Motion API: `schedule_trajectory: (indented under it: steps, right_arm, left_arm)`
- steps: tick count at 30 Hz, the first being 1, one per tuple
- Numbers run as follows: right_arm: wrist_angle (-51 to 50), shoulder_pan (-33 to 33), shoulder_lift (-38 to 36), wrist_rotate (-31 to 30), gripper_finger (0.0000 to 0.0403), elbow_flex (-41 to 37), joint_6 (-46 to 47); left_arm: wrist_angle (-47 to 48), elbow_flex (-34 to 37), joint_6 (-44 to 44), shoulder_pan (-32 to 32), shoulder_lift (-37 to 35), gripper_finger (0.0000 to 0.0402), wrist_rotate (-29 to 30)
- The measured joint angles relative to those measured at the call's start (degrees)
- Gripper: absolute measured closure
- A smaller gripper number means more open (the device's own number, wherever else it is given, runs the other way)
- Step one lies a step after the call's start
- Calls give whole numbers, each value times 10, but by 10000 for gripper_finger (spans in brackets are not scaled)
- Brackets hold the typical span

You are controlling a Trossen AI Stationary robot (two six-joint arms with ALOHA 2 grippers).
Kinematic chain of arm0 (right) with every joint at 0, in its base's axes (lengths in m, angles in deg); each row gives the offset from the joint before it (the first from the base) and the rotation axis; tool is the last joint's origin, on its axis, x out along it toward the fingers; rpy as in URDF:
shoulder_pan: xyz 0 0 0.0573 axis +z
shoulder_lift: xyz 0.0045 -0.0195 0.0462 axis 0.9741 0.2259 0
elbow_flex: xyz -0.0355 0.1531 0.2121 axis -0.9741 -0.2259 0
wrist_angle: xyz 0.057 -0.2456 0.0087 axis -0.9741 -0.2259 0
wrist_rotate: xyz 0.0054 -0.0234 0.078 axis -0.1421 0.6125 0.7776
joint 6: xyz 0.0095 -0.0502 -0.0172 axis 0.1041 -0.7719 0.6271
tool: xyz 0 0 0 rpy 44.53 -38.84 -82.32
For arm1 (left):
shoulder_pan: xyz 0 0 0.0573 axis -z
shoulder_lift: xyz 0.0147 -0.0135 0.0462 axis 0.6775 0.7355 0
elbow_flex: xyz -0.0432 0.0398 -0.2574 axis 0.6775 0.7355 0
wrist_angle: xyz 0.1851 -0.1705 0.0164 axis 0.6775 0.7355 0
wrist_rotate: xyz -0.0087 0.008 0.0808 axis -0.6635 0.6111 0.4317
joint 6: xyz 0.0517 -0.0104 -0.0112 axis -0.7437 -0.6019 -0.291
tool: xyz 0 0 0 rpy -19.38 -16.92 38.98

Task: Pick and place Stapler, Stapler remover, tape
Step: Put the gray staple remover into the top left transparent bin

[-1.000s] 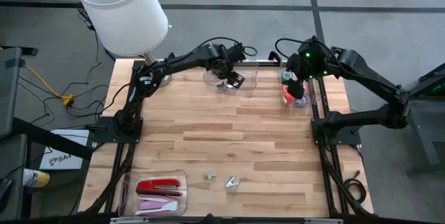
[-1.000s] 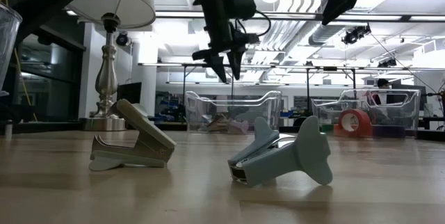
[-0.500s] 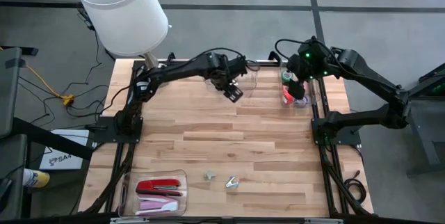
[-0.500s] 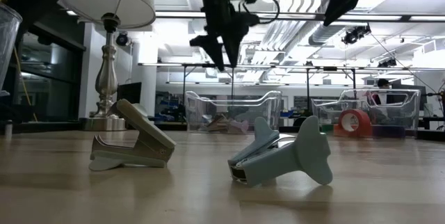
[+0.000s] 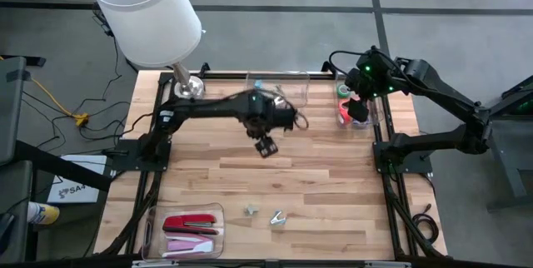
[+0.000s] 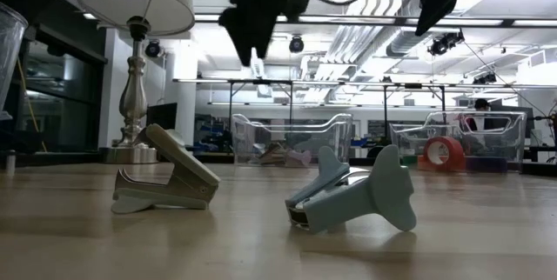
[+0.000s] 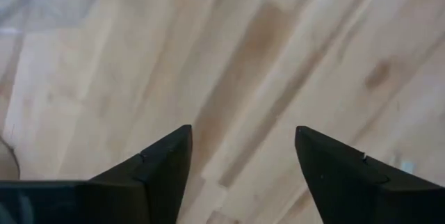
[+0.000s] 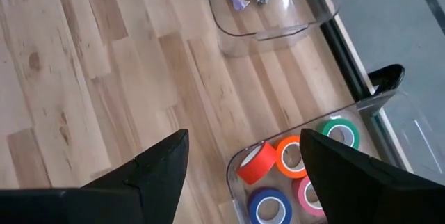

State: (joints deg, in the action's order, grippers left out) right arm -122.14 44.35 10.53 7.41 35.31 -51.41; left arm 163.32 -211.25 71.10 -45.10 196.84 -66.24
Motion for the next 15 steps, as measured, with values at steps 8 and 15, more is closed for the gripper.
schedule_trajectory:
  steps: [8, 15]
  right_arm:
    - [-15, 0, 0, 14, 135, 0, 12]
    - [-35, 0, 0, 40, 136, 0, 38]
  left_arm:
    - [12, 0, -61, 77, 0, 131, -7]
    - [12, 0, -65, 121, 0, 130, -14]
